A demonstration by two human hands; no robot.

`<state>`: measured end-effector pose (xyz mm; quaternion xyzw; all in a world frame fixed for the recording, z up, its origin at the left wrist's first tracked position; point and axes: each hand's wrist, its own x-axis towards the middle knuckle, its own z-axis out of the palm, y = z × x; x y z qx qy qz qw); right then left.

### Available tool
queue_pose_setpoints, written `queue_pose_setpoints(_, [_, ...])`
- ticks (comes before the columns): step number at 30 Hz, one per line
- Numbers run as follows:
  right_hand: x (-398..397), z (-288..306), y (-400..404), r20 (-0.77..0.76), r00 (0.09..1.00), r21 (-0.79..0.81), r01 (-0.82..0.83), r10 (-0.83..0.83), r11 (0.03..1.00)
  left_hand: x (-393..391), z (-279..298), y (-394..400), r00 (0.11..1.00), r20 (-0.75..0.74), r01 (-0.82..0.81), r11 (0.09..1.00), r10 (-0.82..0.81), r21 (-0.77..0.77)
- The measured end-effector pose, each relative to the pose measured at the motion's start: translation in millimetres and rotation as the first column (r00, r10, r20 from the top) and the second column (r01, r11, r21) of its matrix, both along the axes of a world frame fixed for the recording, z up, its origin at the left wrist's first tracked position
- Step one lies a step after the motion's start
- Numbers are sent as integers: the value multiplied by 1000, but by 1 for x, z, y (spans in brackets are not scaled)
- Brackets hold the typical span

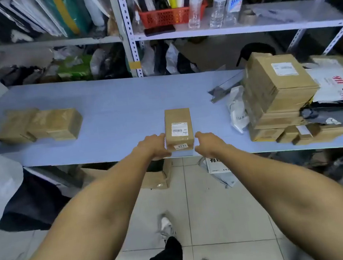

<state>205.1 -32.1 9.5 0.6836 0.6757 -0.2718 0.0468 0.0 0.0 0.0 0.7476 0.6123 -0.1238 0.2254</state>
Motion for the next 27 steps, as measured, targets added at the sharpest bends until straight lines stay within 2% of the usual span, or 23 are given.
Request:
queue_pose_setpoints(7, [-5,-25,56,-13,999,-2,35,-35,999,6,-16,65,998,60,13,990,-5,-138])
queue_pose_setpoints(16, [1,-72,112,-95,995,-159,-42,27,986,23,-66,105,997,67,41,963,-24,-267])
queue_pose_setpoints(18, [3,-87,121,-136,989,-171,-78,55,982,30,-79,108,993,108,-11,963,41,-270])
queue_pose_setpoints(21, [7,-97,124,-134,985,-85,-118,106,989,38,-86,105,975,187,-80,976,119,-205])
queue_pose_setpoints(27, [19,-94,147,-159,922,-28,-361,352,932,45,-83,91,920,223,-293,943,323,-158])
